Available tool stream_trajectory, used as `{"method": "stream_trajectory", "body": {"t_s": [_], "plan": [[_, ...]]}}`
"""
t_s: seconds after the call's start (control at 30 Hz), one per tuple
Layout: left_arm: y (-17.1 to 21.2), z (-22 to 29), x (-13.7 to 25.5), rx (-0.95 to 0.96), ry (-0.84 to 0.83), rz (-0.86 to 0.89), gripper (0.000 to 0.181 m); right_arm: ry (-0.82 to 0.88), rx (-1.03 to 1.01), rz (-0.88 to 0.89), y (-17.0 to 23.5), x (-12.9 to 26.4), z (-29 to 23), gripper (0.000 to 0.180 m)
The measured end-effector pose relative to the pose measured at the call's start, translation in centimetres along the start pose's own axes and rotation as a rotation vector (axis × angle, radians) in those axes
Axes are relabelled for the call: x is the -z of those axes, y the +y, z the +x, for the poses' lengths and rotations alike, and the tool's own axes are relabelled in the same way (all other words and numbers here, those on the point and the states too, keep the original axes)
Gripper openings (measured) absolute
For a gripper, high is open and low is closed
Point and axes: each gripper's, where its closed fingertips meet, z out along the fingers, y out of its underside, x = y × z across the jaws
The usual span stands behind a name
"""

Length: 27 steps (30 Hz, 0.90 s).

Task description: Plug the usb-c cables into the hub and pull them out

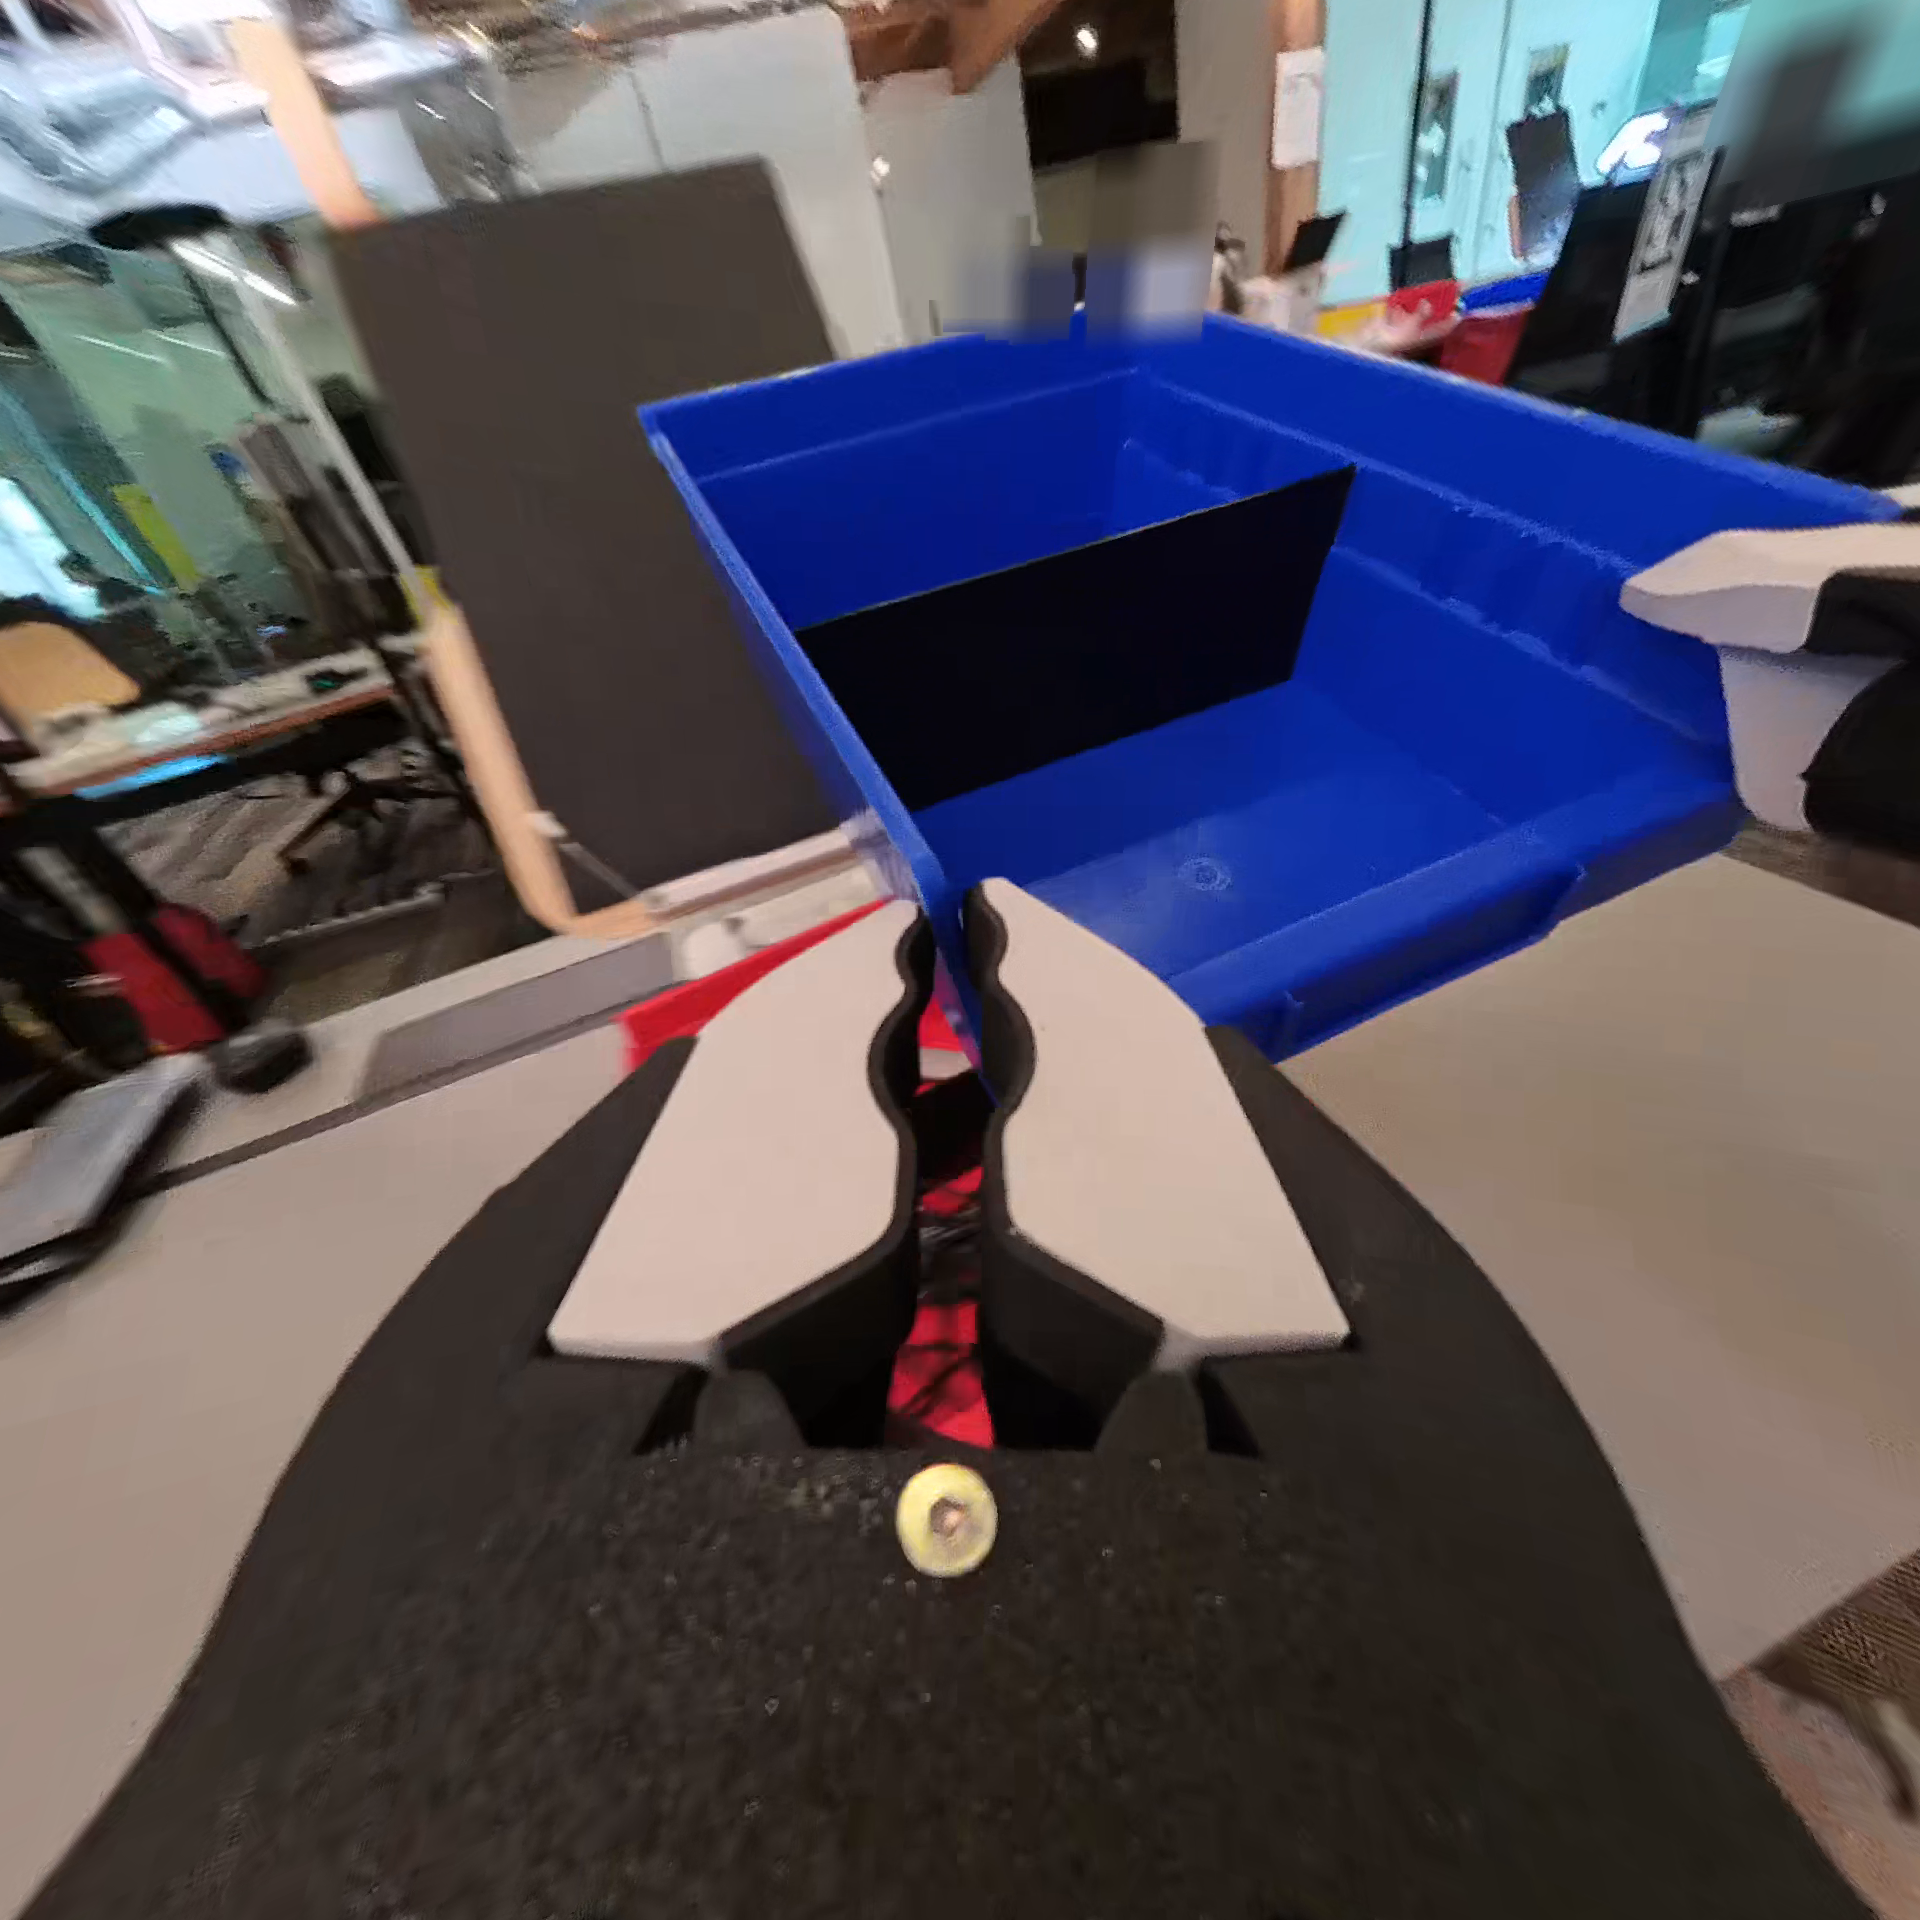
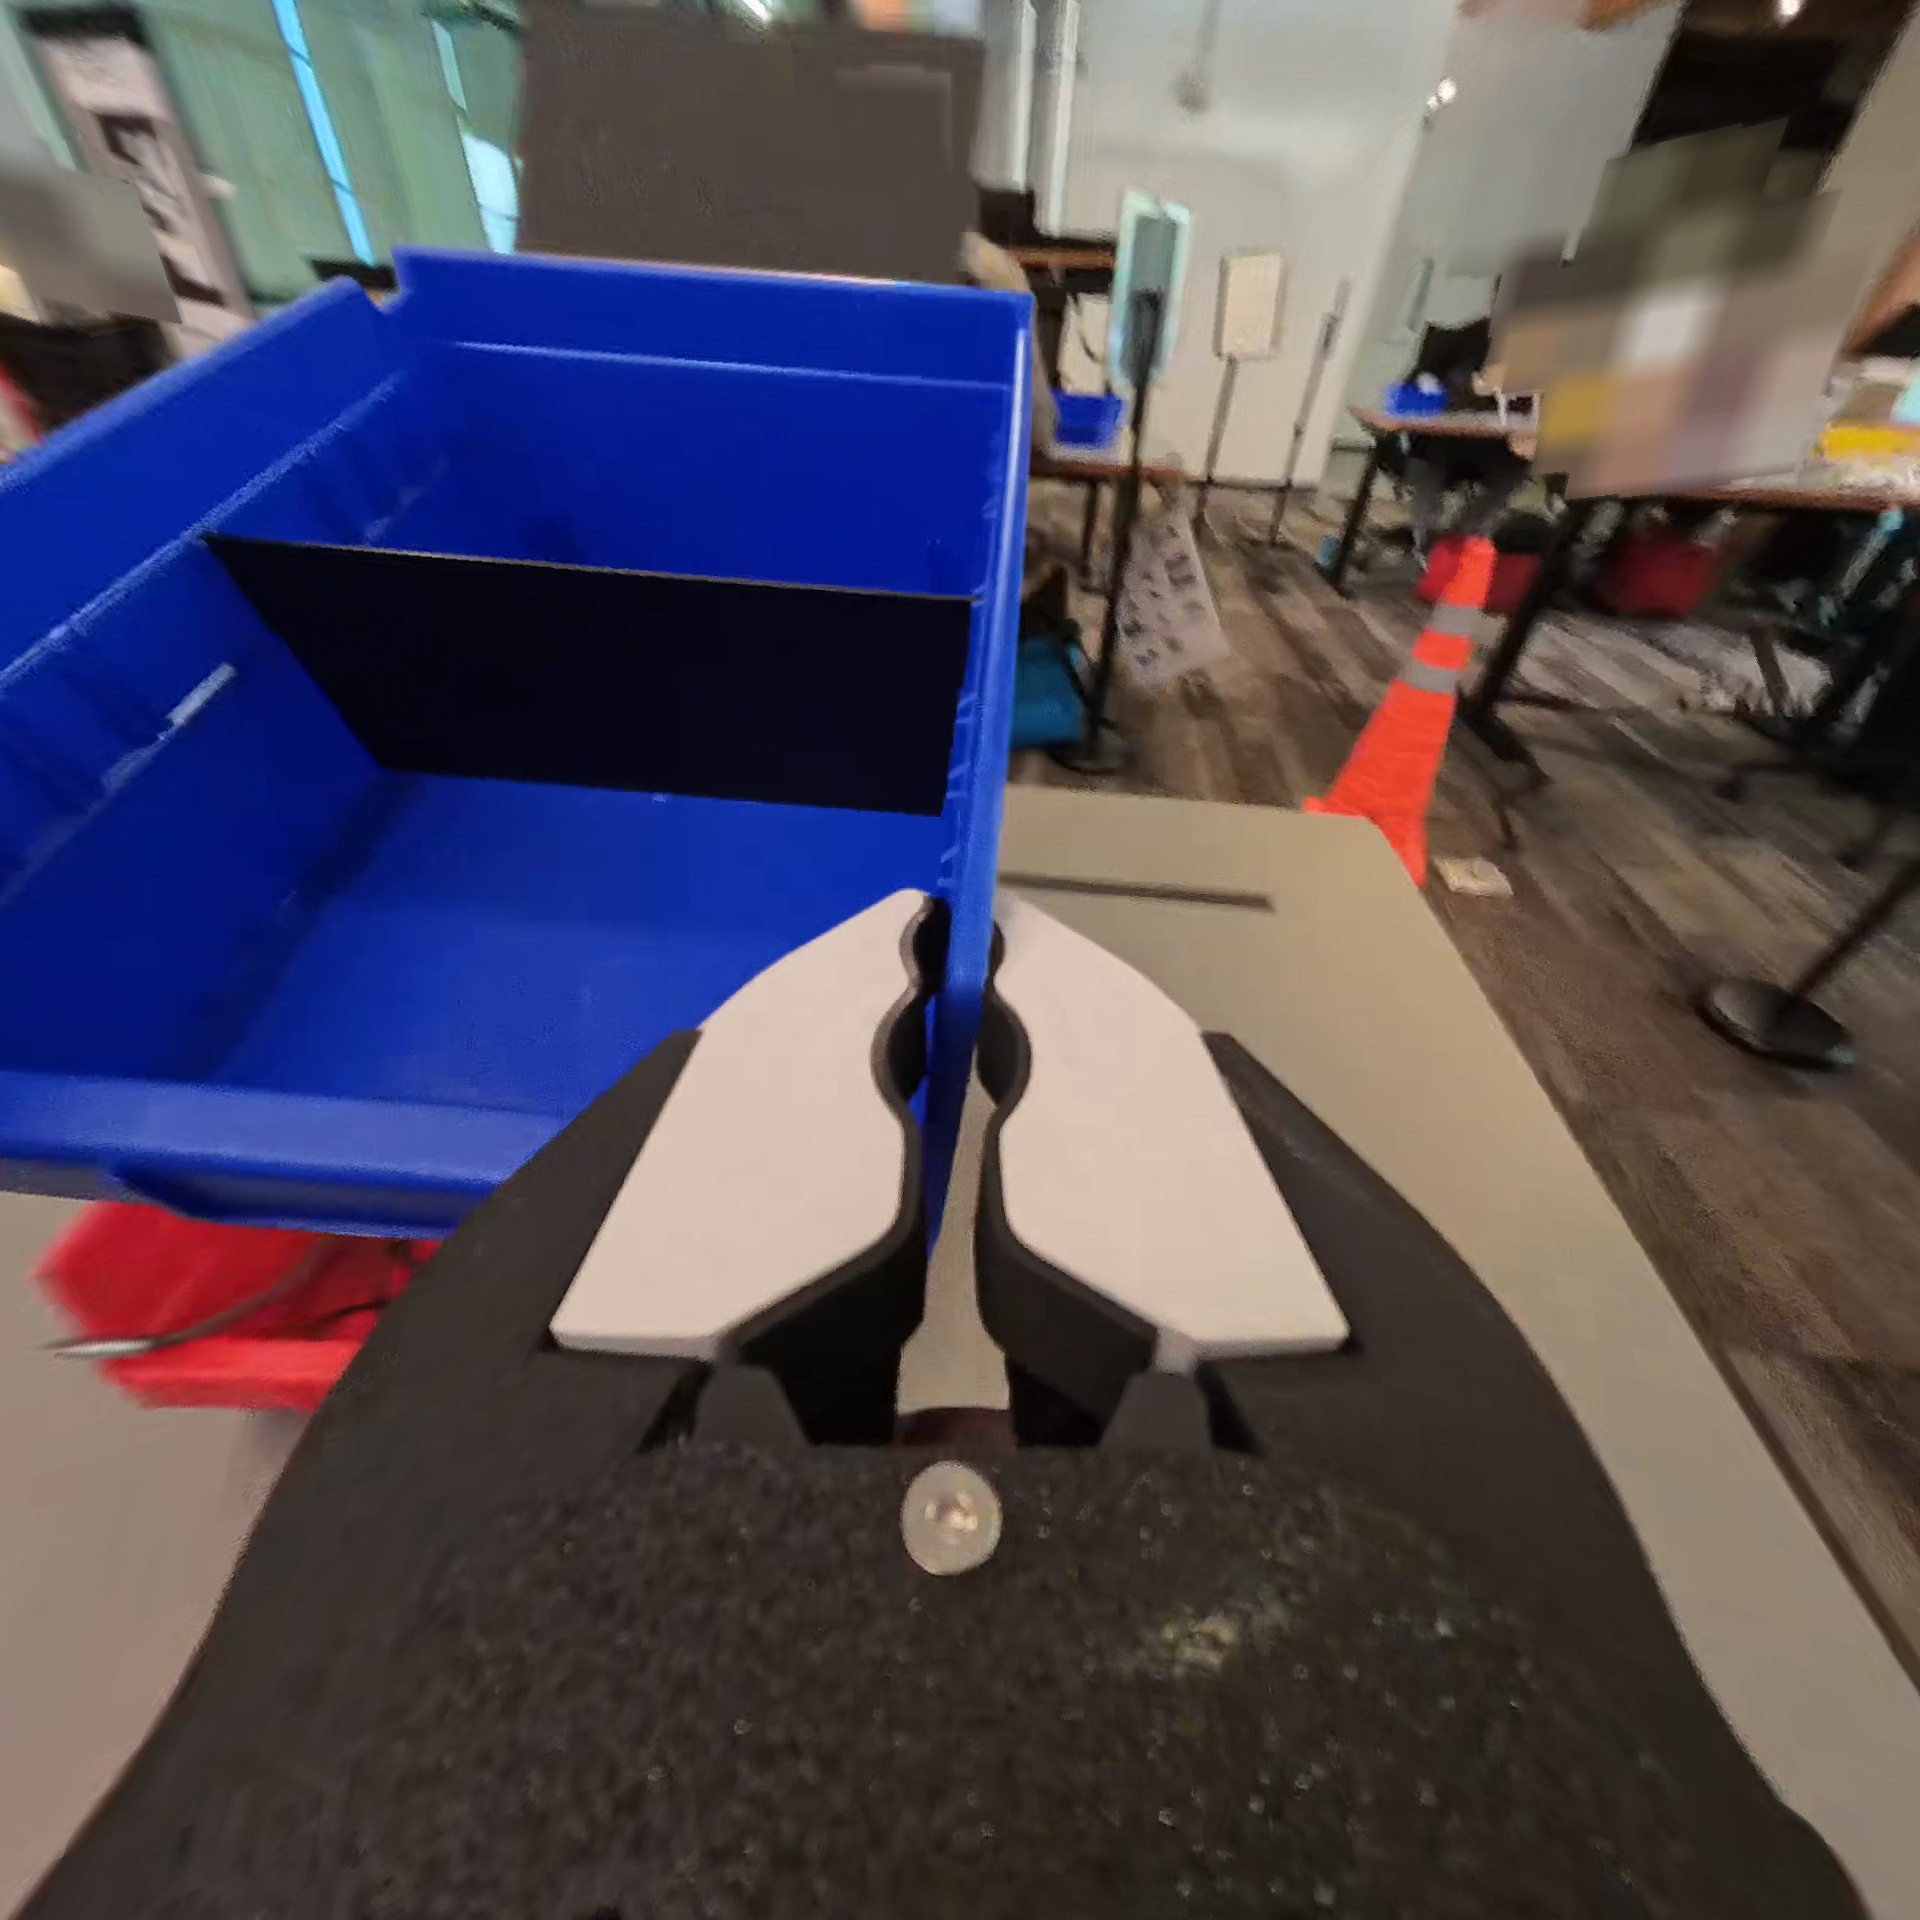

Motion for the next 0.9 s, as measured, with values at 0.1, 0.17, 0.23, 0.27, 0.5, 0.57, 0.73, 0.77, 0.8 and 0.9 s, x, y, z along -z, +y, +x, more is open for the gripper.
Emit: {"method": "stream_trajectory", "body": {"t_s": [0.1, 0.17, 0.23, 0.27, 0.5, 0.57, 0.73, 0.77, 0.8, 0.9], "plan": [[1.8, 7.0, -6.2, 0.010, 0.073, -0.086, 0.004, 0.047, -0.075, -0.124, 4.8, -1.8, 8.1, 0.003], [3.9, 10.9, -9.4, 0.015, 0.120, -0.152, 0.005, 0.072, -0.105, -0.199, 8.2, -2.7, 12.2, 0.003], [6.0, 13.9, -11.7, 0.009, 0.141, -0.201, 0.005, 0.080, -0.141, -0.247, 11.6, -3.4, 15.1, 0.003], [6.9, 15.0, -12.4, 0.016, 0.146, -0.220, 0.004, 0.081, -0.157, -0.267, 13.2, -3.8, 16.1, 0.003], [12.3, 18.4, -14.3, 0.072, 0.174, -0.286, 0.005, 0.068, -0.152, -0.291, 18.3, -5.2, 18.8, 0.003], [13.4, 18.5, -14.2, 0.059, 0.167, -0.295, 0.005, 0.070, -0.181, -0.272, 18.4, -5.6, 18.8, 0.003], [15.9, 18.8, -14.3, 0.097, 0.167, -0.340, 0.006, 0.080, -0.133, -0.338, 20.6, -6.7, 18.5, 0.003], [16.4, 18.8, -14.4, 0.104, 0.173, -0.353, 0.006, 0.072, -0.132, -0.372, 21.4, -6.7, 18.3, 0.003], [16.5, 18.8, -14.5, 0.116, 0.186, -0.346, 0.007, 0.068, -0.132, -0.391, 21.8, -6.7, 18.2, 0.003], [16.6, 19.2, -14.0, 0.131, 0.254, -0.364, 0.012, 0.060, -0.148, -0.392, 21.9, -6.6, 18.2, 0.003]]}}
